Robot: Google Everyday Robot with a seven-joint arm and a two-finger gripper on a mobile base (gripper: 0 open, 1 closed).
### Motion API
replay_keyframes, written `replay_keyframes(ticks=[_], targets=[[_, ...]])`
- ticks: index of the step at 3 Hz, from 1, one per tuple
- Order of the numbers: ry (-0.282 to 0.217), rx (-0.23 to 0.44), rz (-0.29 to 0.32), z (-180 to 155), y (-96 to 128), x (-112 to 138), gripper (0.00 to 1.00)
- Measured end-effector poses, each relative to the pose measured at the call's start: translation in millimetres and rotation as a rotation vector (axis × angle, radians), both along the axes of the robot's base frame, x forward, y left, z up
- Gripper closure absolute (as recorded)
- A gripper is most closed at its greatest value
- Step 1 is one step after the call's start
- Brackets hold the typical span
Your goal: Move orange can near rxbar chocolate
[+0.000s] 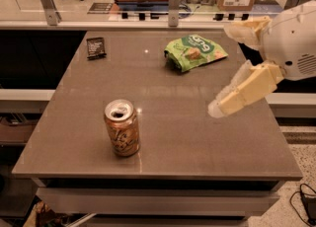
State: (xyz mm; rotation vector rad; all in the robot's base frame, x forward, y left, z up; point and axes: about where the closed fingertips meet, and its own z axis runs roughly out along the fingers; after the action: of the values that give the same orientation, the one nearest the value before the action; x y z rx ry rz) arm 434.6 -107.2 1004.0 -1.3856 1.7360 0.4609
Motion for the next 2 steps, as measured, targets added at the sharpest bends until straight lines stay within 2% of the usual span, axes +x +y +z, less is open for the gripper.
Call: replay_keyframes(ticks=[1, 2], targets=[[-0.004, 0.106, 0.055, 1.6, 40.1, 1.9, 0.0], [0.036, 0.218, 0.086, -26.0, 94.5, -2.7, 0.0]])
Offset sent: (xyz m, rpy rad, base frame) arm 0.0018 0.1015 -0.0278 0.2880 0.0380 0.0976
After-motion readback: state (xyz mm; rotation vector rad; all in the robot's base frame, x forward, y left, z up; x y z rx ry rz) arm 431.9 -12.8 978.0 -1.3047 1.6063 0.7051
